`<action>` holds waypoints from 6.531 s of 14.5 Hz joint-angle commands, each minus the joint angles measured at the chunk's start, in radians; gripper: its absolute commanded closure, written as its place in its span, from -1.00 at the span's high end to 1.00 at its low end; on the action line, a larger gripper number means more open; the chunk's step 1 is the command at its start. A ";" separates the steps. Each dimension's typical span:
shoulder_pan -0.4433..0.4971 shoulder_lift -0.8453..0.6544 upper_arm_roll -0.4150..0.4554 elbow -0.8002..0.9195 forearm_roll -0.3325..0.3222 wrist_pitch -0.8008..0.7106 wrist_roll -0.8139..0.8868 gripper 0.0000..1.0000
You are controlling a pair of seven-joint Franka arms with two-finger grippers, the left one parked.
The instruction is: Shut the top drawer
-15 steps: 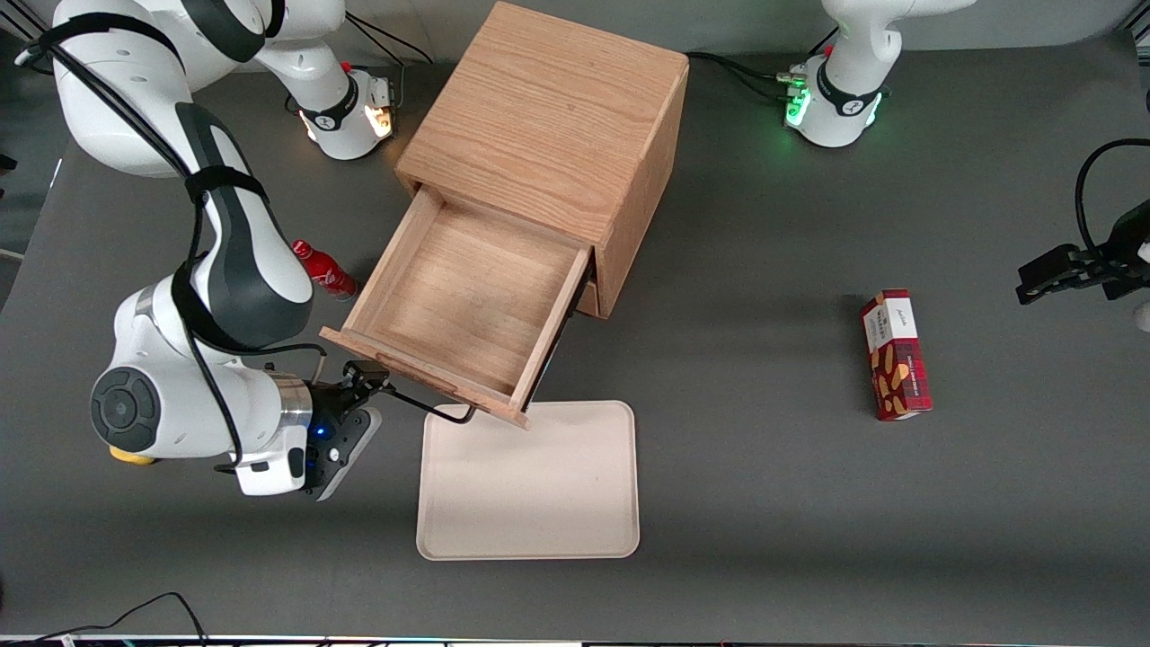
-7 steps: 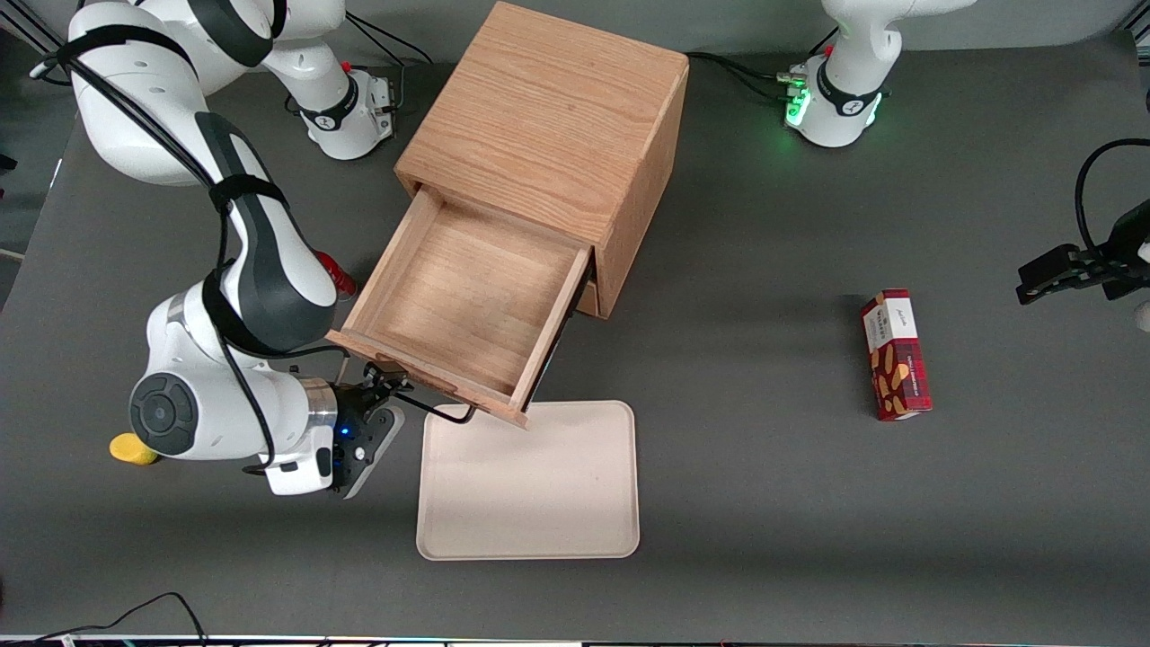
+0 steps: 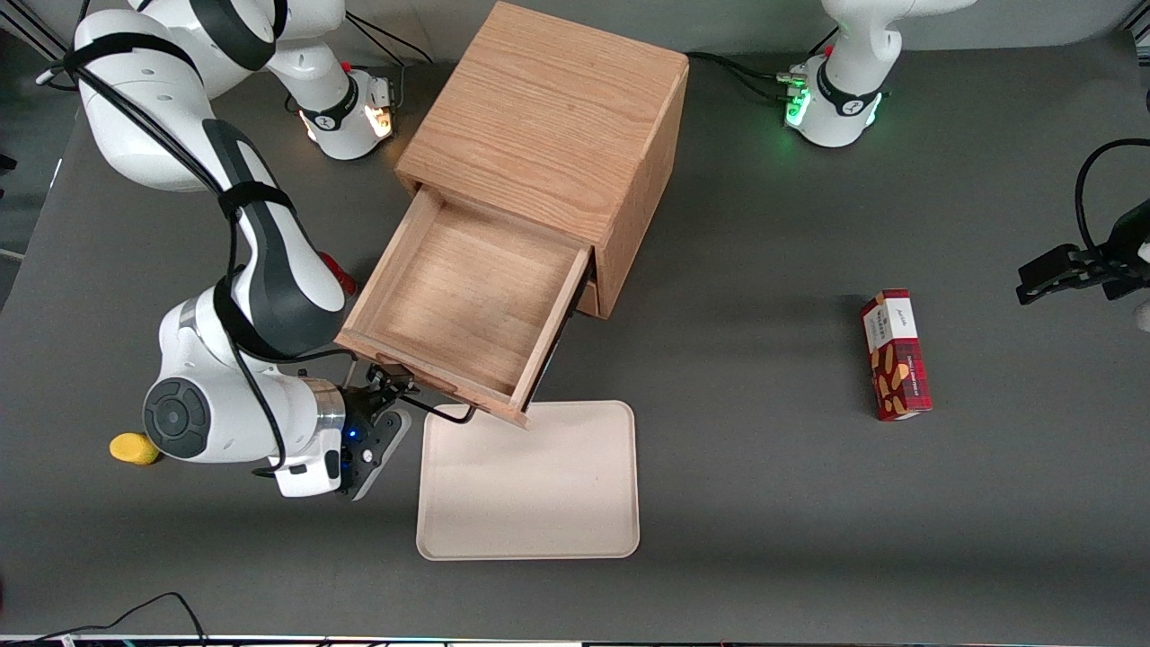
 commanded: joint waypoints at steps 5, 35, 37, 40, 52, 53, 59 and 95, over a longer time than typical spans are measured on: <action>0.010 0.011 -0.005 -0.028 -0.003 0.063 -0.007 1.00; 0.104 -0.356 0.003 -0.551 0.078 0.227 0.053 1.00; 0.107 -0.374 0.003 -0.586 0.078 0.249 0.059 1.00; 0.124 -0.391 0.003 -0.611 0.078 0.255 0.067 1.00; 0.129 -0.460 0.035 -0.697 0.094 0.261 0.105 1.00; 0.129 -0.469 0.045 -0.704 0.095 0.267 0.110 1.00; 0.129 -0.495 0.073 -0.752 0.095 0.286 0.143 1.00; 0.075 -0.679 0.029 -0.668 0.286 0.112 0.312 1.00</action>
